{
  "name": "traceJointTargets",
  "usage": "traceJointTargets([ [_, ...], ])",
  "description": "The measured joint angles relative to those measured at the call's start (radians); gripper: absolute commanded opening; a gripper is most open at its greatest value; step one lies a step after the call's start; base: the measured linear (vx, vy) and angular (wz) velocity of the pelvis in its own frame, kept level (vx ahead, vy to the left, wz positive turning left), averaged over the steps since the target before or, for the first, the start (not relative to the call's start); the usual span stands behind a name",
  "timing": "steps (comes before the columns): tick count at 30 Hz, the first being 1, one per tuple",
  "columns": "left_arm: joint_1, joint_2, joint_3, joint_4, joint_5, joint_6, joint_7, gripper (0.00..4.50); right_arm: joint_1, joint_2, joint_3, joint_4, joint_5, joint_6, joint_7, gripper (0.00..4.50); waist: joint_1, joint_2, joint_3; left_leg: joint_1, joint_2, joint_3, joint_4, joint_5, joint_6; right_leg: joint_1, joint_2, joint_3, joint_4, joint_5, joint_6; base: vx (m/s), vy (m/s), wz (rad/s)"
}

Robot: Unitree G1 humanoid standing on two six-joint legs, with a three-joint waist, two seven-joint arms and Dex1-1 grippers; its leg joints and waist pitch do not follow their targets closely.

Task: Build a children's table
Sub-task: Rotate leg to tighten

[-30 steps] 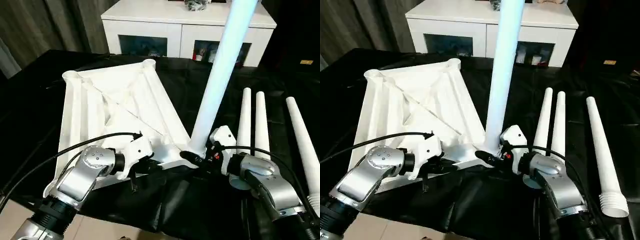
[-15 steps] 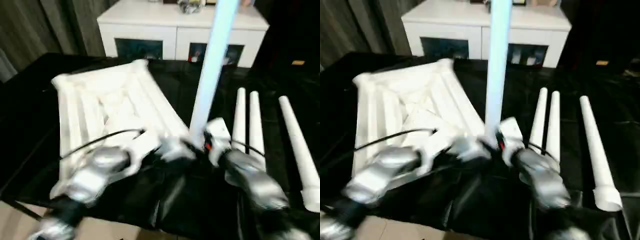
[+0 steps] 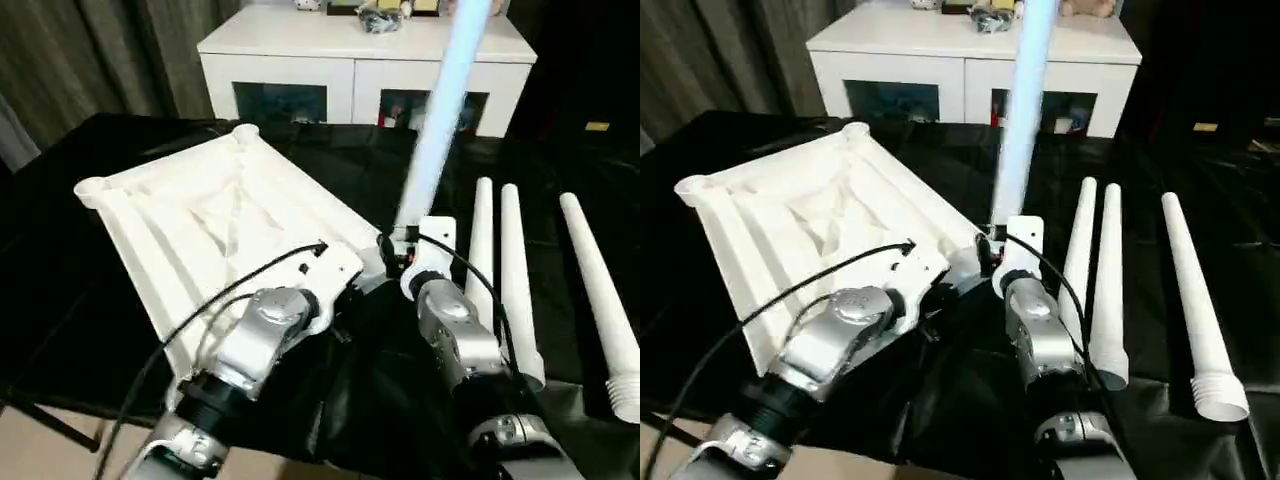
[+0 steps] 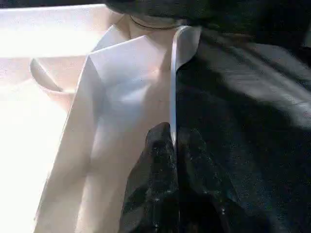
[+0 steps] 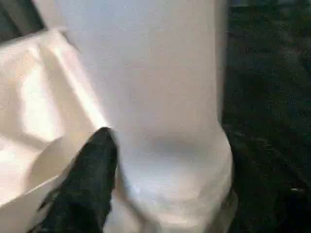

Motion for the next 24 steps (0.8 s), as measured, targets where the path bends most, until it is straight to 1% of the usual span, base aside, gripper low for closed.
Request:
traceJointTargets([
  [1, 0.000, 0.011, 0.006, 0.000, 0.000, -0.008, -0.007, 0.00, 0.006, 0.003, 0.007, -0.007, 0.004, 0.001, 0.013, 3.65, -0.005, 0.000, 0.000, -0.001, 0.000, -0.001, -0.001, 0.000, 0.000, -0.001, 0.000, -0.002, 0.000, 0.000, 0.000, 0.000, 0.000, 0.00],
  [2, 0.000, 0.016, 0.012, 0.000, 0.000, -0.011, -0.011, 0.00, 0.009, 0.003, 0.012, -0.013, 0.005, 0.001, 0.023, 3.78, -0.009, 0.000, 0.000, -0.001, 0.000, -0.001, -0.001, 0.000, 0.000, -0.002, 0.000, -0.002, 0.000, 0.001, -0.001, 0.000, 0.000, 0.00],
  [3, 0.003, 0.032, 0.012, -0.003, 0.000, -0.021, -0.030, 0.00, 0.019, -0.011, 0.021, -0.032, 0.003, 0.005, 0.034, 3.95, -0.009, 0.000, 0.000, -0.002, 0.000, -0.001, -0.003, 0.000, 0.000, -0.002, 0.000, -0.002, 0.000, 0.001, -0.001, 0.000, 0.000, 0.00],
  [4, 0.013, 0.051, 0.011, -0.021, -0.005, -0.028, -0.058, 0.00, 0.035, -0.038, 0.043, -0.064, 0.001, 0.012, 0.058, 3.98, -0.009, 0.000, 0.001, -0.002, 0.000, -0.001, -0.004, 0.000, -0.001, -0.002, 0.000, -0.002, 0.000, 0.001, -0.001, 0.000, 0.000, 0.00],
  [6, 0.034, 0.091, 0.010, -0.050, -0.016, -0.046, -0.112, 0.00, 0.053, -0.082, 0.070, -0.111, -0.009, 0.027, 0.104, 3.98, -0.008, 0.001, 0.001, -0.002, 0.001, -0.001, -0.004, 0.000, -0.001, -0.002, 0.000, -0.002, 0.001, 0.002, -0.003, 0.000, 0.000, 0.00],
  [10, 0.068, 0.186, -0.009, -0.108, -0.048, -0.098, -0.241, 0.00, 0.104, -0.184, 0.107, -0.244, -0.003, 0.066, 0.271, 3.98, 0.002, 0.001, 0.001, -0.007, 0.001, 0.000, -0.005, 0.002, 0.006, -0.005, 0.000, -0.001, 0.000, -0.001, -0.002, 0.000, 0.000, 0.00],
  [12, 0.094, 0.251, -0.022, -0.155, -0.081, -0.117, -0.340, 0.00, 0.160, -0.281, 0.156, -0.330, 0.005, 0.074, 0.419, 3.98, 0.015, 0.001, 0.001, -0.009, 0.000, 0.001, -0.004, 0.000, 0.009, -0.009, 0.000, 0.000, 0.000, -0.001, -0.003, 0.000, 0.000, 0.00],
  [15, 0.113, 0.305, -0.024, -0.191, -0.102, -0.118, -0.427, 0.00, 0.214, -0.381, 0.202, -0.396, 0.031, 0.084, 0.566, 3.98, 0.024, 0.001, 0.001, -0.010, 0.000, 0.003, -0.002, 0.000, 0.010, -0.012, -0.001, 0.001, 0.001, -0.001, -0.003, 0.000, 0.000, 0.00],
  [17, 0.115, 0.327, -0.025, -0.194, -0.109, -0.116, -0.458, 0.00, 0.231, -0.412, 0.213, -0.423, 0.043, 0.093, 0.620, 3.98, 0.023, 0.001, 0.001, -0.010, 0.001, 0.006, -0.002, 0.000, 0.010, -0.011, -0.001, 0.003, 0.002, -0.001, -0.003, 0.000, 0.000, 0.00],
  [20, 0.127, 0.351, -0.027, -0.212, -0.123, -0.105, -0.492, 0.00, 0.239, -0.448, 0.218, -0.454, 0.048, 0.106, 0.684, 3.98, 0.019, 0.000, 0.002, -0.006, 0.001, 0.009, -0.002, -0.003, 0.004, -0.008, -0.001, 0.004, 0.002, -0.001, -0.003, -0.018, -0.001, -0.01],
  [23, 0.130, 0.352, -0.028, -0.214, -0.126, -0.104, -0.499, 0.00, 0.237, -0.441, 0.212, -0.453, 0.056, 0.114, 0.689, 3.98, 0.018, -0.002, 0.003, -0.003, 0.002, 0.011, -0.002, -0.003, 0.004, -0.006, -0.001, 0.005, 0.003, -0.001, -0.002, 0.000, 0.000, 0.00],
  [24, 0.130, 0.353, -0.028, -0.214, -0.126, -0.104, -0.500, 0.00, 0.233, -0.437, 0.211, -0.453, 0.066, 0.117, 0.689, 3.80, 0.018, -0.002, 0.003, -0.003, 0.002, 0.011, -0.002, -0.003, 0.004, -0.006, -0.001, 0.005, 0.003, 0.000, -0.002, 0.000, 0.000, 0.00],
])
